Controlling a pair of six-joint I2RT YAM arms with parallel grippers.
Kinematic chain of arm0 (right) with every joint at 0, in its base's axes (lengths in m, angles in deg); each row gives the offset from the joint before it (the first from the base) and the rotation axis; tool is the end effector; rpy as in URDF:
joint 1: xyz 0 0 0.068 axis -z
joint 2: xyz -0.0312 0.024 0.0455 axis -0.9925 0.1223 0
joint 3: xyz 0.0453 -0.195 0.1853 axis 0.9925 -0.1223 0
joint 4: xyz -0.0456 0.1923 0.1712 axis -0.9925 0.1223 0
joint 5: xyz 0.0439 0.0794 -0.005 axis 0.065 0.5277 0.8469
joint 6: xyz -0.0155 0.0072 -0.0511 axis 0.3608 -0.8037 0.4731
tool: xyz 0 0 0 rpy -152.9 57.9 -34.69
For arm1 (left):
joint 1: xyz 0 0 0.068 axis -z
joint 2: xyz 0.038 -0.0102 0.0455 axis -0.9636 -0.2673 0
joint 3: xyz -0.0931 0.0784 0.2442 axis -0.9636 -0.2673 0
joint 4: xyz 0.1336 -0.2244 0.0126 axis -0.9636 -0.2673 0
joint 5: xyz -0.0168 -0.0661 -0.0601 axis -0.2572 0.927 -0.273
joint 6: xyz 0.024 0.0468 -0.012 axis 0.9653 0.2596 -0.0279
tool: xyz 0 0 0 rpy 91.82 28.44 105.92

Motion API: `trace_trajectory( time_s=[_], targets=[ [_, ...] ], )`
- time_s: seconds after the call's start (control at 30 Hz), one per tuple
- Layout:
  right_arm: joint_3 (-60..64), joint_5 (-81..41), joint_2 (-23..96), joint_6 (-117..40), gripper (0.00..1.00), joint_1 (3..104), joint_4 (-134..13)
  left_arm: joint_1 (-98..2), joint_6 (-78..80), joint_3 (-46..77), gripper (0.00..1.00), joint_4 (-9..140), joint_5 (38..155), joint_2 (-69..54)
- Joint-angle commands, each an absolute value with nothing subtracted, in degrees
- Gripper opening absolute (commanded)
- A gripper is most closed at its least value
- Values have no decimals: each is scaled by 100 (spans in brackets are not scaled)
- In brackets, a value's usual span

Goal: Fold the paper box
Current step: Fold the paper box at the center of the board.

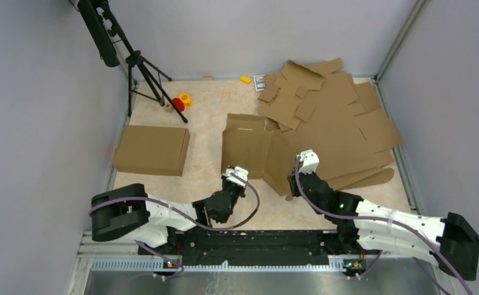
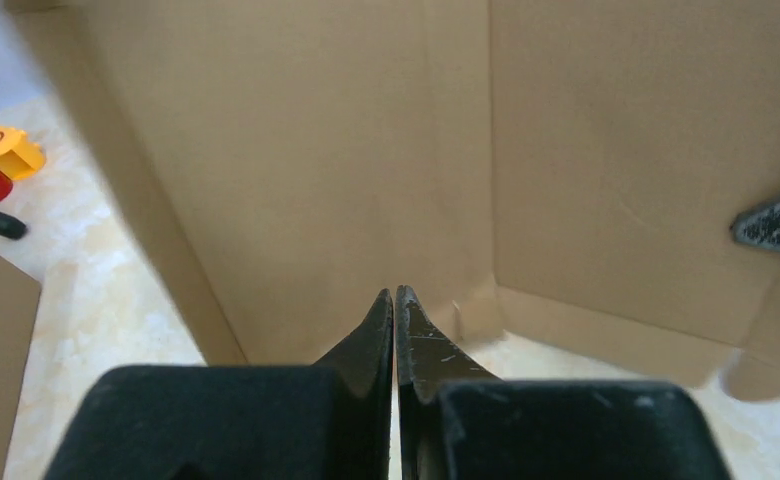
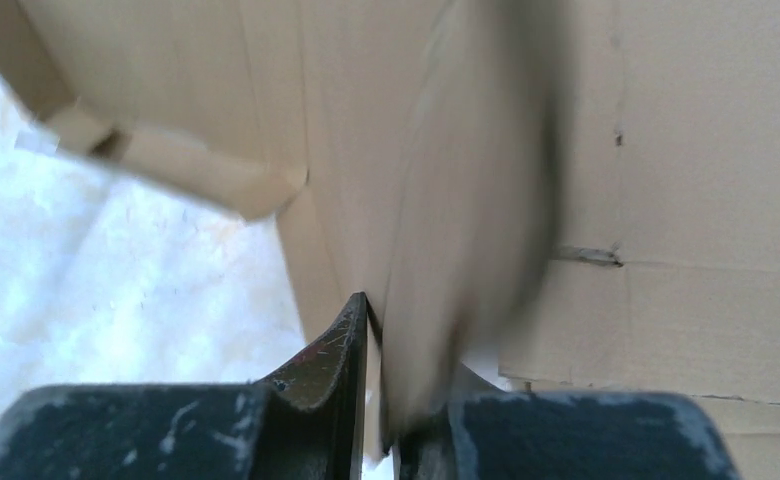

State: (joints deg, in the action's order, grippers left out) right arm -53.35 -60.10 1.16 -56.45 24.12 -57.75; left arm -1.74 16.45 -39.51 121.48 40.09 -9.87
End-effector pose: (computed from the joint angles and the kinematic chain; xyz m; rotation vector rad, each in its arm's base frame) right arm 0.1063 0.1387 0.2010 -0.2535 1.9880 0.3392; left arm 0.0949 -0.2157 0.1848 0.4126 1.5467 -0.2594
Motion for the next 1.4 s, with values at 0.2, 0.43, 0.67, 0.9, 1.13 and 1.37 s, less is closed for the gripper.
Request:
trace_trajectory(
  time_s=[0.2, 0.43, 0.67, 0.9, 1.13, 1.37],
  targets=[
    [-5172, -6421, 618, -5370, 9, 1948, -5527, -279, 794, -3464, 6, 10517, 3769, -216],
    [-5206, -6414, 434, -5233, 9, 1948, -5597, -968, -61, -3499, 52, 8335, 4593, 1705],
    [-5173, -6381, 517, -5161, 9, 1946, -5640, -3471, -524, -3779, 67, 7754, 7734, 2600],
    [-5121, -6312, 528, -5085, 9, 1944, -5636, -3912, -121, -3508, 68, 8441, 8112, 1608],
    [-5132, -6259, 523, -5089, 9, 1950, -5638, -4121, 104, -3108, 63, 8799, 7974, 833],
    [-5133, -6272, 528, -5052, 9, 1945, -5708, -4211, 335, -2857, 57, 9004, 8067, 518]
  ],
)
